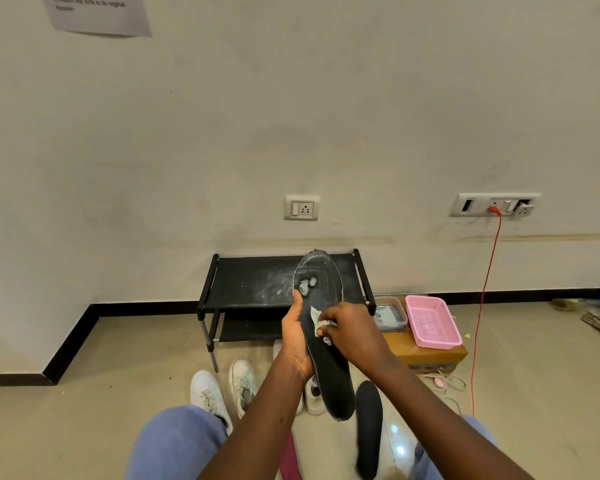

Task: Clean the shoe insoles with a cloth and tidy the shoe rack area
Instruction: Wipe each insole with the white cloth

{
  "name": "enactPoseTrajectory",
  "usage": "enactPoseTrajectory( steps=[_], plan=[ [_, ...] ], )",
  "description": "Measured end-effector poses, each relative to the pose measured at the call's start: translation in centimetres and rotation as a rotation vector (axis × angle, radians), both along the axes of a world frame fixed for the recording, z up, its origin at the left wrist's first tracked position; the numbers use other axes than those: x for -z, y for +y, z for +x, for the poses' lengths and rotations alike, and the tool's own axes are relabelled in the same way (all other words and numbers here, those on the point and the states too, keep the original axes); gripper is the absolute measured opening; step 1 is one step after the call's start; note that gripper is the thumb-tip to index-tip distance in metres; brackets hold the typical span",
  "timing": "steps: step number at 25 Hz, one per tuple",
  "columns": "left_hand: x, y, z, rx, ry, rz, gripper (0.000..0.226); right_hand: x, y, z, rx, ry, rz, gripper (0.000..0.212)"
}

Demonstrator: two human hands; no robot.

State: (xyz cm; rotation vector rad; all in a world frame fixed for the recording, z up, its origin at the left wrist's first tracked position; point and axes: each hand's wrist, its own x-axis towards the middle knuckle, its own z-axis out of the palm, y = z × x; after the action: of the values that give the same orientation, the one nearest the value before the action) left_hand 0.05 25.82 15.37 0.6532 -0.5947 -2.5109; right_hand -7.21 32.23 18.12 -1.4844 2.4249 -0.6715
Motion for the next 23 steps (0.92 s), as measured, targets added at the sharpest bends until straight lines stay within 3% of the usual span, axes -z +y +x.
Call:
enactPoseTrajectory(
  steps=[10,23],
  plan=[
    [-0.2,1.0,-0.3,-0.014,-0.083,-0.059,0.068,-0.3,-2.0,-3.6,0.164,0.135,-0.053,0.02],
    [0.7,0.4,0.3,-0.024,-0.088,0.032,0.077,1.9,1.2,0.6,0.051,0.11,0.022,0.023]
  ],
)
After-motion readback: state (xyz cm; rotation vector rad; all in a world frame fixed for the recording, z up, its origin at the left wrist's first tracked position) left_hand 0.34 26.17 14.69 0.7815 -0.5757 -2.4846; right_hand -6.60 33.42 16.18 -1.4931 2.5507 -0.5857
